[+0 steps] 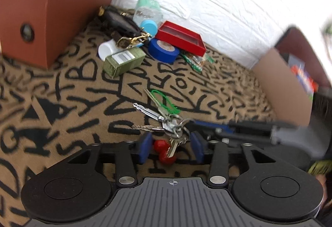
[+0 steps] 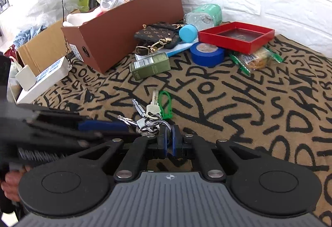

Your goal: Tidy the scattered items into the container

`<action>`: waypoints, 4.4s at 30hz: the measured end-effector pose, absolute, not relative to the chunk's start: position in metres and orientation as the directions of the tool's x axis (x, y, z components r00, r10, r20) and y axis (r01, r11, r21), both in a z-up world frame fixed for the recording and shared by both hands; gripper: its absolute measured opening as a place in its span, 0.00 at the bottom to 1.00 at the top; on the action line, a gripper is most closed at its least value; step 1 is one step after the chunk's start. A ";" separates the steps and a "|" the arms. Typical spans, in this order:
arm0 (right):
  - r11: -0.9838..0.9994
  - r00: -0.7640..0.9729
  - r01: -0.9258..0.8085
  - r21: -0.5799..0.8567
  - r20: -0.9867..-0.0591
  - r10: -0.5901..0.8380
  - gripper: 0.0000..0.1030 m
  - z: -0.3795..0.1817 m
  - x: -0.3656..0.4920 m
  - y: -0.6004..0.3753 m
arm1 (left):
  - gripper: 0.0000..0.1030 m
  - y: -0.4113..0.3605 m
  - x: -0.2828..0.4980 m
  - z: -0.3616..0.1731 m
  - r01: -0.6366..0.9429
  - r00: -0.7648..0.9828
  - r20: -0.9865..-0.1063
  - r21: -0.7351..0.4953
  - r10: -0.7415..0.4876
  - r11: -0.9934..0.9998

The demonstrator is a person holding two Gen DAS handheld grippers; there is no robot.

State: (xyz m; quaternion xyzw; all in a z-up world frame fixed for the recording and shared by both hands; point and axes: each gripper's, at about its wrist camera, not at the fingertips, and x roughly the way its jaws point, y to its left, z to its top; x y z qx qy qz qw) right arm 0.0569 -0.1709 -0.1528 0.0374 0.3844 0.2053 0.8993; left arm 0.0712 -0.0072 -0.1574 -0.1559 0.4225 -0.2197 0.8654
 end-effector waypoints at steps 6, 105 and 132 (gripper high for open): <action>0.916 0.633 -0.343 0.207 -0.669 0.388 0.06 -0.153 0.047 -0.171 | 0.65 -0.021 0.081 -0.157 0.243 0.554 -0.664 -0.448 -0.502 0.860; 0.784 0.689 -0.621 -0.019 -0.489 0.535 0.90 -0.037 0.173 -0.003 | 1.00 0.139 0.166 -0.041 0.035 0.820 -0.530 -0.328 -0.214 0.944; 0.825 0.701 -0.565 0.025 -0.512 0.496 1.00 -0.029 0.117 -0.045 | 1.00 0.087 0.102 -0.023 0.043 0.814 -0.543 -0.295 -0.205 0.955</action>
